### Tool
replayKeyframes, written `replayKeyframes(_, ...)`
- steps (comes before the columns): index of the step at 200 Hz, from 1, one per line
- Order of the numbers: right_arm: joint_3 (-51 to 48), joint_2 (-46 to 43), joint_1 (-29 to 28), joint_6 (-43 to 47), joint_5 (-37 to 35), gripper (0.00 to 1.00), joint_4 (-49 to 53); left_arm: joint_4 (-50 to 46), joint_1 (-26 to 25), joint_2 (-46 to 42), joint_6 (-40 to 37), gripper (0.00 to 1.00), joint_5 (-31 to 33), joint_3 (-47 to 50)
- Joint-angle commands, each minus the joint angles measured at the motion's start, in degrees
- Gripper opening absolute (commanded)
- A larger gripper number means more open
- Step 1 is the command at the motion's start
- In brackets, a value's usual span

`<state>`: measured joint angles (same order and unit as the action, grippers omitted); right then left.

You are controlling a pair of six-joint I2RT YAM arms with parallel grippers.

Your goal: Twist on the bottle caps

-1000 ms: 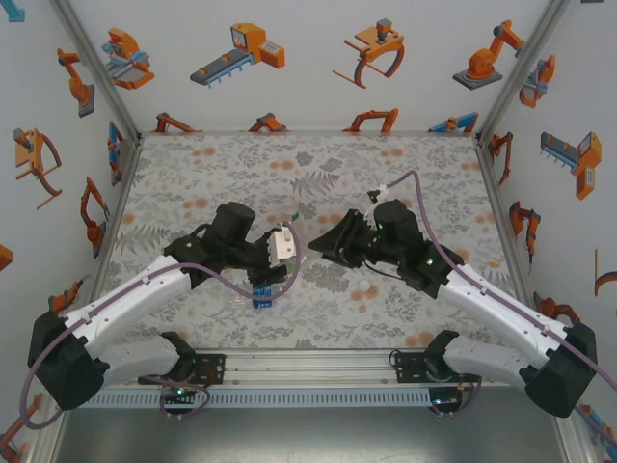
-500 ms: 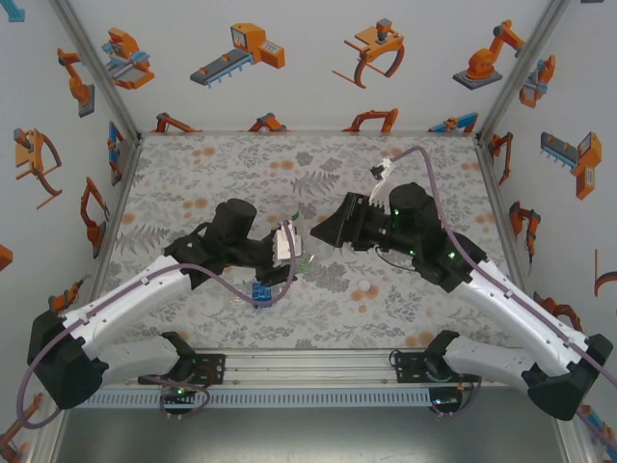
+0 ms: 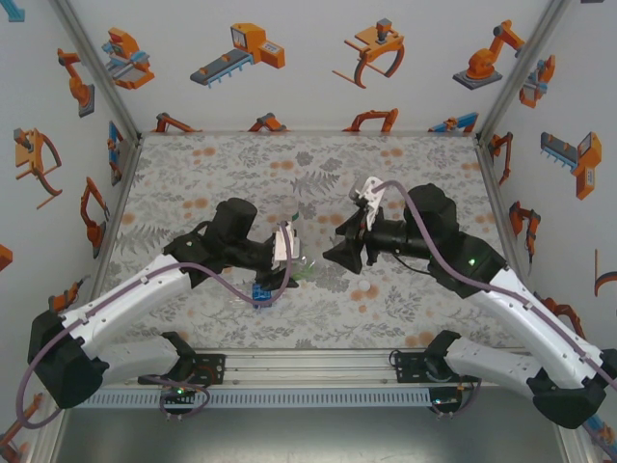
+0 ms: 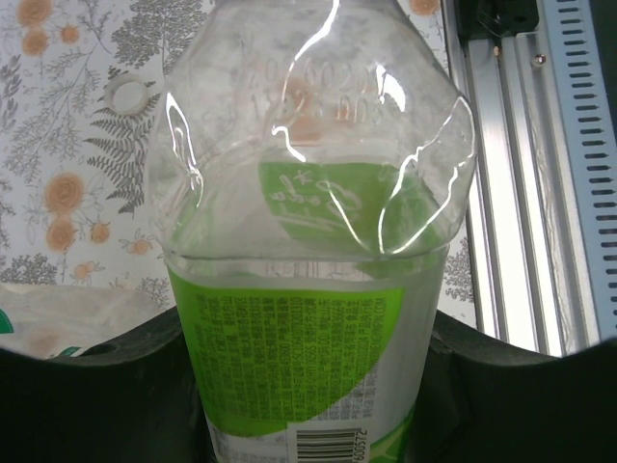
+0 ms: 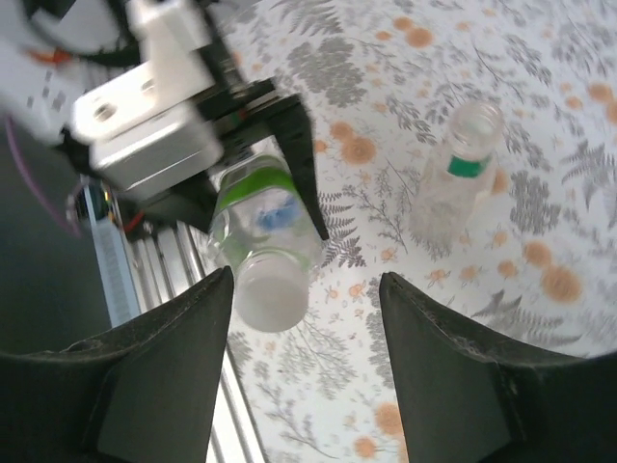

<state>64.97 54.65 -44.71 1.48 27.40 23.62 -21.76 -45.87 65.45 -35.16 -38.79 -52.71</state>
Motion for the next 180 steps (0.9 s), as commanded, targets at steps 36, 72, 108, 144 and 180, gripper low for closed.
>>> replayKeyframes(36,-0.11,-1.08,-0.02,25.2,14.91,0.58,2.46,-3.65,-0.5,0.91,-1.85,0.0,-4.99,-3.8)
replayKeyframes(72,-1.67,-1.25,0.01,25.47,15.41,0.52,1.26,-3.71,-0.54,0.48,-1.93,0.0,-5.14,-3.78)
replayKeyframes(108,-2.28,-0.7,-0.37,24.92,15.32,0.46,0.23,-3.71,-0.54,0.2,-2.02,0.0,-5.41,-3.43)
replayKeyframes(144,-2.48,-0.34,-0.51,24.8,14.31,0.45,-0.23,-3.65,-0.54,0.03,-1.87,0.0,-5.62,-3.43)
replayKeyframes(180,-2.67,-0.08,-0.53,24.5,13.6,0.45,-0.24,-3.64,-0.61,-0.26,-1.84,0.0,-5.73,-3.37)
